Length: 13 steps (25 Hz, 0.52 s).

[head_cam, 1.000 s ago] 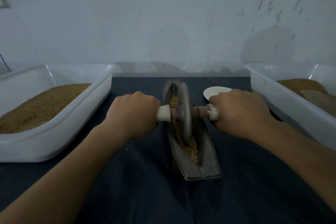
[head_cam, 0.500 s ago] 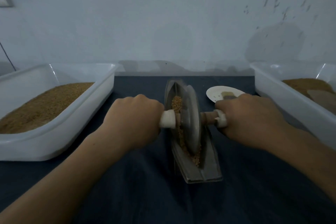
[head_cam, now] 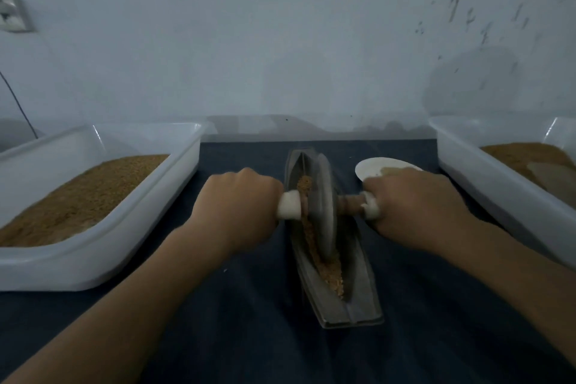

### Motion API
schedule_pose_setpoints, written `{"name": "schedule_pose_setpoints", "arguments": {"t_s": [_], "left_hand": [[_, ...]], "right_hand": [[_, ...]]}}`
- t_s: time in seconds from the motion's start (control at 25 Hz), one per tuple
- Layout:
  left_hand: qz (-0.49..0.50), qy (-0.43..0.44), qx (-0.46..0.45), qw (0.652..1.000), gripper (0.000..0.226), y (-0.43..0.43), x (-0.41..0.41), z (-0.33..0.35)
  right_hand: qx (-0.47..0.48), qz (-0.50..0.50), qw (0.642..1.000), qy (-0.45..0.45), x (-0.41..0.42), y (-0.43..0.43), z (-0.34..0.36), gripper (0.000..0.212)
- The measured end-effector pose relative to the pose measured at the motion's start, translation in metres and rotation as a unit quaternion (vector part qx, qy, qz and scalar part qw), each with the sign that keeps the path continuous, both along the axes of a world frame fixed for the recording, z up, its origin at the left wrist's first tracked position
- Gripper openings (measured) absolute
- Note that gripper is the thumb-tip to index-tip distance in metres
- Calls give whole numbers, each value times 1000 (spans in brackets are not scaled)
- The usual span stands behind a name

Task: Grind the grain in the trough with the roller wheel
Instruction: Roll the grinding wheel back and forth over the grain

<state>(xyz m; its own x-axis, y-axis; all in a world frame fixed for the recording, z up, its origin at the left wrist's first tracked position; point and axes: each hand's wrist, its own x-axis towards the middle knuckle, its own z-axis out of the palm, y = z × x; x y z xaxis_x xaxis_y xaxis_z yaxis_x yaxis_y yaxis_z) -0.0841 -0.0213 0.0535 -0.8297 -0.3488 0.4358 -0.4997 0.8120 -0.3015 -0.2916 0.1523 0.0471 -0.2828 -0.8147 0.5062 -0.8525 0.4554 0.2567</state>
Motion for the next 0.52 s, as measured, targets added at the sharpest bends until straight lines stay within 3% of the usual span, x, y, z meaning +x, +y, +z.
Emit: {"name": "schedule_pose_setpoints", "arguments": {"t_s": [0.12,0.2,0.32,0.44,0.52], "left_hand": [[-57,25,-57,996,43,6,18,-1],[-23,19,-17,999,32,-4,5,-4],[60,20,55,996,8,-27,-30,0],[82,21,100,991,10,-30,-37,5],[57,7,83,995,9,-19,-24,2]], "right_hand": [[-20,39,998,50,9,25,-1,32],[-9,9,998,66,7,12,3,29],[22,-26,999,-39,-5,-36,17,29],[57,-11,997,-41,-14,-54,32,22],[50,-15,997,-49,-11,-35,24,28]]}}
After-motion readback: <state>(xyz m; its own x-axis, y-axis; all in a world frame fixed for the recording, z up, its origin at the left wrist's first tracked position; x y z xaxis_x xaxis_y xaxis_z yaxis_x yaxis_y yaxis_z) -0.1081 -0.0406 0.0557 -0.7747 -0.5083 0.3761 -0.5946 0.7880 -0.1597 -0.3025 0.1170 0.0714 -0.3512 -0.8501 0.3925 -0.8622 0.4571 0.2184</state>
